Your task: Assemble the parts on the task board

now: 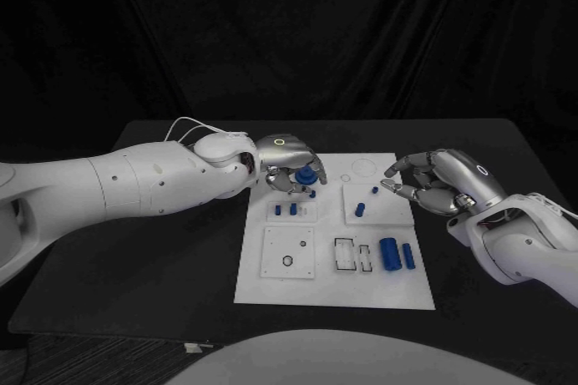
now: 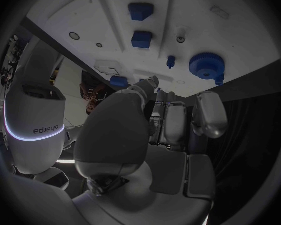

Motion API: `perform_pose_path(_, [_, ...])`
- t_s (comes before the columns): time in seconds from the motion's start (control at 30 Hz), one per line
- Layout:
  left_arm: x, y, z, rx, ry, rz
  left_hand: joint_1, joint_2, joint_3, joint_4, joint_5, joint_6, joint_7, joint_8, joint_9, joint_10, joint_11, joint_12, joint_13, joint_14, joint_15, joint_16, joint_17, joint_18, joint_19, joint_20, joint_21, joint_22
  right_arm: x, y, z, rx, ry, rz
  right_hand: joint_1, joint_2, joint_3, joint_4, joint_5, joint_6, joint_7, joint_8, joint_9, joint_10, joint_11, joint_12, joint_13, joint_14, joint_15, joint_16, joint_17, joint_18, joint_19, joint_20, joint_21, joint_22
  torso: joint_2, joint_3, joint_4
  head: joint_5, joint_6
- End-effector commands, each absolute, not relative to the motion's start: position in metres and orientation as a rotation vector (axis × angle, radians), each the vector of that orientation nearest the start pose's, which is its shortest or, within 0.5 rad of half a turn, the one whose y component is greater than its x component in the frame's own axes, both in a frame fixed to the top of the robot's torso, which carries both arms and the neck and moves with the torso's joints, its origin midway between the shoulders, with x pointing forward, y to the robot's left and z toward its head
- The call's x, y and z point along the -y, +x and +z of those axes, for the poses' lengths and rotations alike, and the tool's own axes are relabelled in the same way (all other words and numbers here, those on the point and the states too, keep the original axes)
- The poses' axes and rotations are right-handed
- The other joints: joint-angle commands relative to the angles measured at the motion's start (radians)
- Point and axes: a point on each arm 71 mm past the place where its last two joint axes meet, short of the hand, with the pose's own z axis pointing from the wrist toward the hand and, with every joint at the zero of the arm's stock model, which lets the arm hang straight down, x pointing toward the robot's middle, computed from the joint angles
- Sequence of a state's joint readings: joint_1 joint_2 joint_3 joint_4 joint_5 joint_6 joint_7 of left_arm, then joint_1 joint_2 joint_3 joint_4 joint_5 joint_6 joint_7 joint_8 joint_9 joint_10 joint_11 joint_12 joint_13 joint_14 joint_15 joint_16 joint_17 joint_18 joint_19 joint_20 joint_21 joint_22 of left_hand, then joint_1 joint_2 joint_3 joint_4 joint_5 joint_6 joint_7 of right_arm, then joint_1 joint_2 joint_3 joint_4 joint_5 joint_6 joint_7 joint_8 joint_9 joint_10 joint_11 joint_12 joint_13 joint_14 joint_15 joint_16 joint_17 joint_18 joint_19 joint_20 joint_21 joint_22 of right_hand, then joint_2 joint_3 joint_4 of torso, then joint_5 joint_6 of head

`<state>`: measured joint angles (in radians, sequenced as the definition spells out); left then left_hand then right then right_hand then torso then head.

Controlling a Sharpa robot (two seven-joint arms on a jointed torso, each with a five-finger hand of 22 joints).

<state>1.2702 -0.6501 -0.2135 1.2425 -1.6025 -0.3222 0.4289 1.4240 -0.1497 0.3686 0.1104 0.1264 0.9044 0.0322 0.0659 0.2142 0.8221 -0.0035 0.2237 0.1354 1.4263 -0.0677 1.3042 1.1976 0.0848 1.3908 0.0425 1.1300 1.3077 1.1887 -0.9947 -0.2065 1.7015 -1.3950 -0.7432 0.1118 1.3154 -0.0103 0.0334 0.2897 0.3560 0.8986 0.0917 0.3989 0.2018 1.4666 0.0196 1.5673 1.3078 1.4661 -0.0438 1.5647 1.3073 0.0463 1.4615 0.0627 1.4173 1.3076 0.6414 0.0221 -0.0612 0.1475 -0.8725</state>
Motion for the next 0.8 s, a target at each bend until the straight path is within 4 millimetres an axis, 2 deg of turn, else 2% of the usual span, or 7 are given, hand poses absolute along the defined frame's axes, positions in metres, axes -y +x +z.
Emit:
perform_pose_path(0.03, [-0.153,0.497,-0.219,-1.532,0.795,-0.883,0.016,-0.002,-0.008,0.001,0.0,0.01,0.003,0.005,-0.004,0.011,0.001,0.008,-0.001,0.004,-0.005,0.005,0.004,0.006,0.003,-0.002,-0.003,0.138,0.222,0.418,-0.202,-1.382,-0.11,0.835,-0.003,0.0,0.001,-0.002,0.007,0.002,0.0,-0.006,-0.002,0.104,-0.005,0.004,0.263,0.103,-0.007,0.001,0.255,-0.01,0.046,-0.005,0.003,0.215,-0.001,0.0003,-0.0017,0.003,0.0])
perform_pose_path(0.1, [-0.151,0.496,-0.219,-1.533,0.795,-0.883,0.023,-0.003,-0.017,0.01,-0.005,0.037,0.006,0.016,-0.005,0.047,0.004,0.029,0.005,0.004,-0.004,0.01,0.005,0.006,0.004,-0.002,-0.005,0.139,0.221,0.419,-0.203,-1.384,-0.11,0.835,-0.003,0.0,0.001,-0.002,0.007,0.002,0.0,-0.006,-0.002,0.104,-0.005,0.004,0.263,0.103,-0.007,0.001,0.255,-0.01,0.046,-0.005,0.003,0.215,-0.001,-0.0005,-0.0025,0.004,0.0])
perform_pose_path(0.27, [-0.147,0.496,-0.22,-1.534,0.792,-0.884,0.025,-0.007,-0.029,0.023,-0.016,0.051,0.011,0.02,-0.009,0.062,0.007,0.042,0.009,0.005,-0.002,0.015,0.007,0.005,0.006,-0.001,-0.003,0.141,0.221,0.419,-0.203,-1.389,-0.11,0.835,-0.002,0.0,0.001,-0.002,0.008,0.003,0.0,-0.005,-0.002,0.104,-0.005,0.004,0.263,0.102,-0.007,0.0,0.254,-0.009,0.045,-0.005,0.002,0.215,-0.003,-0.0006,0.0007,0.001,0.0])
perform_pose_path(0.4, [-0.145,0.496,-0.221,-1.548,0.788,-0.877,0.034,-0.006,-0.034,0.029,-0.017,0.073,0.015,0.03,-0.008,0.073,0.01,0.053,0.014,0.004,0.0,0.016,0.005,0.005,0.007,0.001,-0.005,0.142,0.22,0.419,-0.204,-1.4,-0.109,0.833,-0.002,0.0,0.001,-0.002,0.008,0.003,0.0,-0.005,-0.002,0.104,-0.005,0.004,0.263,0.102,-0.007,0.0,0.253,-0.009,0.044,-0.005,-0.001,0.214,-0.002,-0.0008,-0.0029,0.006,0.0])
perform_pose_path(0.47, [-0.144,0.497,-0.222,-1.563,0.783,-0.869,0.037,-0.005,-0.036,0.031,-0.016,0.077,0.017,0.031,-0.009,0.083,0.011,0.061,0.018,0.003,0.0,0.016,0.002,0.005,0.007,0.001,-0.006,0.142,0.219,0.419,-0.204,-1.405,-0.109,0.833,-0.002,0.0,0.001,-0.002,0.008,0.003,0.0,-0.005,-0.002,0.104,-0.005,0.004,0.263,0.102,-0.007,0.0,0.253,-0.009,0.044,-0.005,-0.001,0.214,-0.001,-0.0005,-0.0016,0.005,0.0])
perform_pose_path(0.67, [-0.143,0.499,-0.224,-1.602,0.767,-0.841,0.065,-0.01,-0.033,0.025,0.02,0.069,0.018,0.021,-0.017,0.076,0.016,0.067,0.026,0.002,0.003,0.019,0.002,0.005,0.009,0.003,-0.007,0.143,0.219,0.42,-0.205,-1.414,-0.108,0.832,-0.002,-0.001,0.001,-0.002,0.008,0.003,0.0,-0.005,-0.002,0.104,-0.005,0.004,0.263,0.102,-0.008,-0.002,0.25,-0.008,0.043,-0.005,-0.004,0.213,0.0,-0.0001,-0.0031,0.005,0.0])
perform_pose_path(0.8, [-0.143,0.501,-0.226,-1.624,0.758,-0.825,0.066,-0.013,-0.036,0.026,0.025,0.062,0.01,0.015,-0.02,0.074,0.022,0.071,0.03,0.003,0.006,0.023,0.005,0.004,0.01,0.005,-0.005,0.144,0.219,0.42,-0.205,-1.42,-0.107,0.83,-0.002,-0.001,0.001,-0.002,0.008,0.003,0.0,-0.005,-0.002,0.104,-0.005,0.004,0.263,0.102,-0.008,-0.002,0.25,-0.008,0.043,-0.005,-0.004,0.213,0.0,0.0,-0.0009,0.004,0.0])
